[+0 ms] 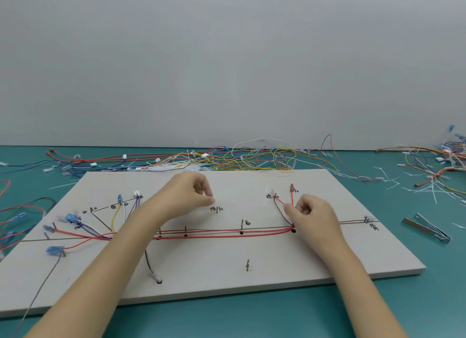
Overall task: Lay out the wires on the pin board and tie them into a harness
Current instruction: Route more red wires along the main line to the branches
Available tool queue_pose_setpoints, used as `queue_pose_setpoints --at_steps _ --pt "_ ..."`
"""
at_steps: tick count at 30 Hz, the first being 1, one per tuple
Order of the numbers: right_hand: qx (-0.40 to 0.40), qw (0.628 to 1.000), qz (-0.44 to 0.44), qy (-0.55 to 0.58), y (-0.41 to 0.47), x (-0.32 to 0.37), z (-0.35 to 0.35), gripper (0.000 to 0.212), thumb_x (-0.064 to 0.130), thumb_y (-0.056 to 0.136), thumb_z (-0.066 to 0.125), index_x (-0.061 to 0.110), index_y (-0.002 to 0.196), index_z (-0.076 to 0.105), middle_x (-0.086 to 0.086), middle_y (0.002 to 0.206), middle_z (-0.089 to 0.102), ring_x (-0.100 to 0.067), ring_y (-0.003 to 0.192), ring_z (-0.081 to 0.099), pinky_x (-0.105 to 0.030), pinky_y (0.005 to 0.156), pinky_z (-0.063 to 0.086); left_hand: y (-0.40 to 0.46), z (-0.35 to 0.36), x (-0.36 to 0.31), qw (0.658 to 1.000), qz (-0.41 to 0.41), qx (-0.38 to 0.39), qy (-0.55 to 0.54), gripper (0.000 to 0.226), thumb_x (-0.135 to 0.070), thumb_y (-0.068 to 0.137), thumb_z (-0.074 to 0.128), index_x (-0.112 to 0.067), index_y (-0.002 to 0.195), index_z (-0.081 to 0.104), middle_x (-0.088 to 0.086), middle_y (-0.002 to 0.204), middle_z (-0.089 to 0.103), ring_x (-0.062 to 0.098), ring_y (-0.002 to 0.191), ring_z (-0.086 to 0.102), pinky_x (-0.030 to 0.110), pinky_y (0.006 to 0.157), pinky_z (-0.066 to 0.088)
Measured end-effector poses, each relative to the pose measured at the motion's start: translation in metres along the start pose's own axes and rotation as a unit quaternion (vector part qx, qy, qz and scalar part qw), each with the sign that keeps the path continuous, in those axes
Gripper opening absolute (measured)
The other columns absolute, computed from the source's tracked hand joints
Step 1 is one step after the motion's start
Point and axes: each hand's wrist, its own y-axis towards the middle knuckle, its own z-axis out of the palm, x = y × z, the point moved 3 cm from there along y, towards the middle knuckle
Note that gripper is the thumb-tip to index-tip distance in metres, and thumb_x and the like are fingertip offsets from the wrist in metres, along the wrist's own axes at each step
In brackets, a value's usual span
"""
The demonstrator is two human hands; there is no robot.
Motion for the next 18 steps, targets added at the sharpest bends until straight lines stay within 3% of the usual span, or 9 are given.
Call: queue_pose_setpoints --at_steps 2,5,11,18 --pt "0.015 1.000 -0.007 -0.023 -0.001 0.001 0.005 0.029 0.016 0.077 0.063 0.014 0.054 0.044 0.005 0.054 0.046 -0.019 0.064 0.045 -0.030 0.055 0.033 -0.005 -0.003 0.008 0.999 -0.019 0.003 0.028 0.024 -0.035 0.079 0.077 -0.020 0.066 0.064 -0.010 0.058 0.055 0.005 0.051 0.047 0.024 0.054 0.036" --pt "0.028 0.998 -0.012 -0.049 -0.002 0.001 0.010 0.026 0.010 0.076 0.058 0.015 0.056 0.043 0.003 0.056 0.046 -0.017 0.062 0.045 -0.029 0.054 0.031 -0.012 0.000 0.018 0.991 -0.056 0.077 0.094 0.037 -0.046 0.080 0.073 -0.020 0.061 0.055 -0.009 0.055 0.054 0.007 0.050 0.046 0.024 0.053 0.035" --pt "0.048 0.991 0.010 -0.128 0.003 -0.008 0.002 0.025 0.026 0.081 0.058 0.018 0.061 0.044 0.007 0.062 0.052 -0.022 0.076 0.050 -0.034 0.074 0.030 -0.025 -0.010 0.029 0.983 -0.078 0.062 0.156 0.040 -0.055 0.074 0.074 -0.022 0.063 0.054 -0.009 0.065 0.052 0.008 0.061 0.048 0.025 0.056 0.036" --pt "0.089 0.976 -0.032 -0.198 0.000 -0.007 0.004 0.040 0.036 0.090 0.046 0.018 0.056 0.033 0.004 0.063 0.045 -0.024 0.082 0.042 -0.037 0.074 0.028 -0.036 -0.011 0.030 0.971 -0.120 0.071 0.192 0.053 -0.059 0.077 0.068 -0.019 0.056 0.042 -0.006 0.056 0.046 0.014 0.056 0.044 0.025 0.054 0.030"
